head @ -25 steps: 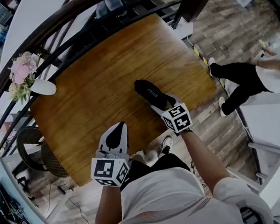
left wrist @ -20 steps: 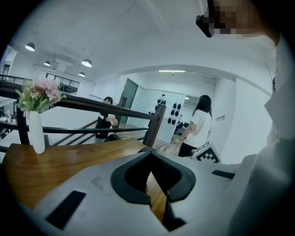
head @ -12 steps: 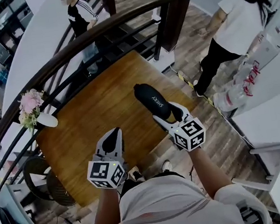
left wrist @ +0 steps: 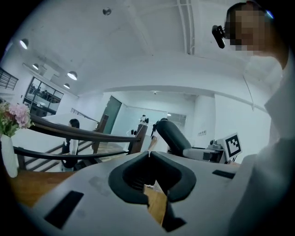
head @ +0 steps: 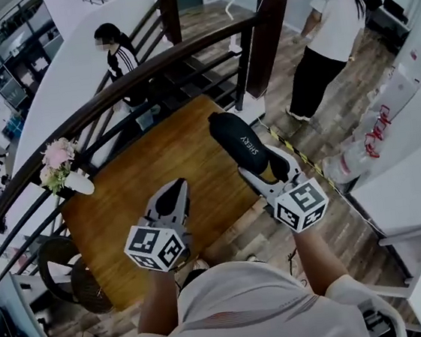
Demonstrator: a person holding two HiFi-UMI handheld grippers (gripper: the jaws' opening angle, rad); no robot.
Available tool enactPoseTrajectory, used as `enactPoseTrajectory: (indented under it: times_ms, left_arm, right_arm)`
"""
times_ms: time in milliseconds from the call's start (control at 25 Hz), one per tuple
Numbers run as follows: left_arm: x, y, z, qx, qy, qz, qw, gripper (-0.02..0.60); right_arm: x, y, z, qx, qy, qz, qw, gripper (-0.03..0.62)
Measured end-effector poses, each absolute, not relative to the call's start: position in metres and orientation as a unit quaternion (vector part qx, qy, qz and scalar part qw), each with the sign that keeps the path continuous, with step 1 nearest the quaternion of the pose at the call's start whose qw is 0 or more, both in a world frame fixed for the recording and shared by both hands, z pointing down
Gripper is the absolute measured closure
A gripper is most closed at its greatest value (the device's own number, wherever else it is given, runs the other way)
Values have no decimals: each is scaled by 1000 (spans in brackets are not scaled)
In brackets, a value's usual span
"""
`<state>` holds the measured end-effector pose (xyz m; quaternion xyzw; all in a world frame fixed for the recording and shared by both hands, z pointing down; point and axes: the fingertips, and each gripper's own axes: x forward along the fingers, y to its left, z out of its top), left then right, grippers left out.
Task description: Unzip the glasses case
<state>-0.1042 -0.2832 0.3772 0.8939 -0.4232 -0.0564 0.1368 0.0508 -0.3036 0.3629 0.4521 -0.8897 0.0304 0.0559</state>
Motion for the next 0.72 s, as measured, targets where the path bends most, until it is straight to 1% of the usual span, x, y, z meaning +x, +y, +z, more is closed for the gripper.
enactPoseTrajectory:
  times_ms: [160,200,280,320,360,520,720]
  left_arm:
    - [-94,-276,360,905,-382,-97,157,564]
    - [-91,-274,354,909,-366,-109,167,544]
    - [-81,-268,342,918,-321,-135,191,366]
    - [-76,-265,336,921,-298,-150,203,333]
    - [-71,-264,330,922,-276,-166,216,313]
    - [-53,-258,308,922,-207,-211,251,268]
    - [-36,-252,292,925,-174,-224,252,258]
  right_arm:
    - [48,-293,352,434,-900,14,48,246]
    - [45,-289,348,426,-904,7,47,246]
    - [40,-281,342,408,-912,-6,44,246]
    - [38,-277,339,397,-917,-12,42,246]
    - [35,-273,336,385,-922,-18,39,246]
    - [19,-253,327,339,-938,-55,46,246]
    - [-2,-238,325,298,-950,-80,48,246]
